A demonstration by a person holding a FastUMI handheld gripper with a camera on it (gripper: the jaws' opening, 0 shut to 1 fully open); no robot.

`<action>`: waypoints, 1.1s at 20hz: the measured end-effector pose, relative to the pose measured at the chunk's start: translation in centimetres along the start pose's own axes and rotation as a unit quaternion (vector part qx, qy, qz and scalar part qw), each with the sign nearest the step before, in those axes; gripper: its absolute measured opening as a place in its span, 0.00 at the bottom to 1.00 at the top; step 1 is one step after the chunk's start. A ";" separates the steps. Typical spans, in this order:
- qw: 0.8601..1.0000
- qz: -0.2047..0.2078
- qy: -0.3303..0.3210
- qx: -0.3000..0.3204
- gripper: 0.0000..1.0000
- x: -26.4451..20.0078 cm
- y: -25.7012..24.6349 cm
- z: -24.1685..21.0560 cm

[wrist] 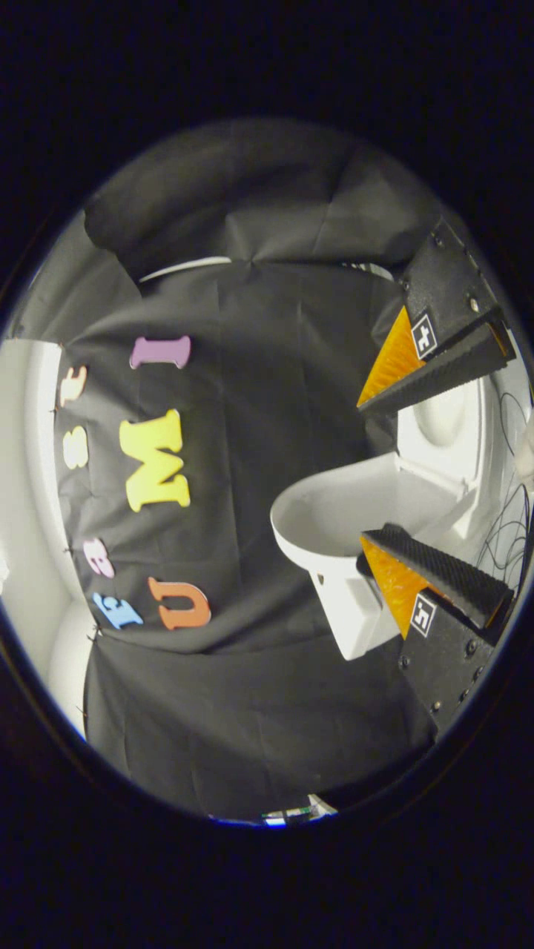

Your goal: Open the toilet lid.

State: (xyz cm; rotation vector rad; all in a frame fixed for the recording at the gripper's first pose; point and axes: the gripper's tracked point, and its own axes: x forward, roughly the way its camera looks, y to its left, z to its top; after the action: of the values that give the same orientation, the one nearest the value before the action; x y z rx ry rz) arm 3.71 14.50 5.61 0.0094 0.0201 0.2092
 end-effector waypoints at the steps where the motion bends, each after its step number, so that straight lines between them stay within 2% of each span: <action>1: 1.000 -0.009 -0.008 0.001 0.98 -0.9 -1.4 0.1; 11: 0.995 -0.083 -0.048 0.041 0.98 -7.3 -13.7 -1.5; 16: 0.991 -0.092 -0.088 0.027 0.98 -8.6 -15.2 -0.6; 22: 0.993 -0.084 -0.072 0.028 0.98 -8.4 -15.3 -1.8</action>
State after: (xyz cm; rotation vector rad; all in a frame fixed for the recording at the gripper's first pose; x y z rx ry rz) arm -1.35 -2.15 3.79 0.0795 -0.1175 0.0385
